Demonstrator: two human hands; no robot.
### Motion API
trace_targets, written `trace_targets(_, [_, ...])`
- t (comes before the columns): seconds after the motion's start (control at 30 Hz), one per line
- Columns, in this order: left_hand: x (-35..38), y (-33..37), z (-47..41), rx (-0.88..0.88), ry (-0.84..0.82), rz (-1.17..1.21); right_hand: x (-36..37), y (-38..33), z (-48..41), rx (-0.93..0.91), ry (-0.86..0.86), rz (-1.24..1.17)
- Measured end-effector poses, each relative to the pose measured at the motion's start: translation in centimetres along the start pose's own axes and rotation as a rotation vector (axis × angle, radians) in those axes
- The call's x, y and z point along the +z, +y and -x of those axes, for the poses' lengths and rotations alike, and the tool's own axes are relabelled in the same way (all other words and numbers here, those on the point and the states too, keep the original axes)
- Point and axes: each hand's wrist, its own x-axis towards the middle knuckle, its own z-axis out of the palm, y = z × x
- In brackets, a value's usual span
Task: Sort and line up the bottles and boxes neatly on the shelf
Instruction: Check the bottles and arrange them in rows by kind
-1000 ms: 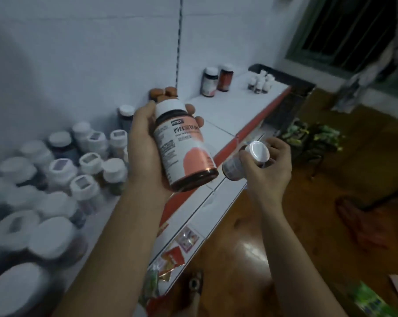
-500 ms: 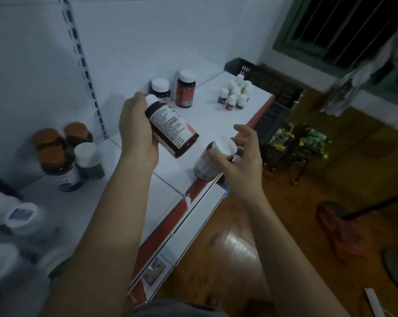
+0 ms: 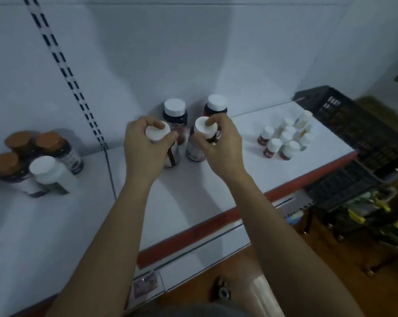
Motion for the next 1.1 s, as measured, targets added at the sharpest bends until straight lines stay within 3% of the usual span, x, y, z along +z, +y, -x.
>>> trace_targets(0.17, [3.3, 0.8, 0.9, 0.126, 0.149, -0.283, -3.7, 3.5, -0.3, -0.21, -0.116, -0.042])
trace_targets(0.27, [4.6, 2.9, 2.4, 0.207, 0.33, -0.365, -8.3, 6.5, 0.3, -0.18, -0.046, -0.044])
trace_targets(0.33, [6.8, 5.1, 2.9, 0.323, 0.347, -0.41, -11.9, 8.7, -0.5, -0.145, -0.023, -0.007])
trace_targets(0.43, [12.6, 7.8, 2.8, 0.469, 0.147, -0.375, -16.7, 11.6, -2.7, -0.093, 0.006, 0.086])
trace_targets(0.53, [19.1, 7.5, 3.1, 0.393, -0.252, -0.382, -19.4, 13.8, -4.1, -0.013, 0.056, 0.149])
trace_targets(0.6, [22.0, 5.8, 3.8, 0.321, -0.374, -0.367, -19.8, 15.3, -4.0, -0.014, 0.016, 0.15])
trace_targets(0.73, [24.4, 3.4, 5.5, 0.262, -0.468, -0.252, -19.7, 17.9, -2.6, -0.112, -0.154, 0.201])
trace_targets(0.87, [25.0, 3.1, 5.2, 0.248, -0.378, -0.255, -19.5, 18.7, -2.6, -0.102, -0.113, 0.228])
trace_targets(0.97, [24.9, 3.2, 5.2, 0.244, -0.409, -0.265, -19.4, 18.8, -2.6, -0.066, -0.109, 0.223])
trace_targets(1.1, [21.7, 4.4, 5.0, 0.203, -0.35, -0.232, -19.6, 16.8, -2.7, -0.072, -0.078, 0.16])
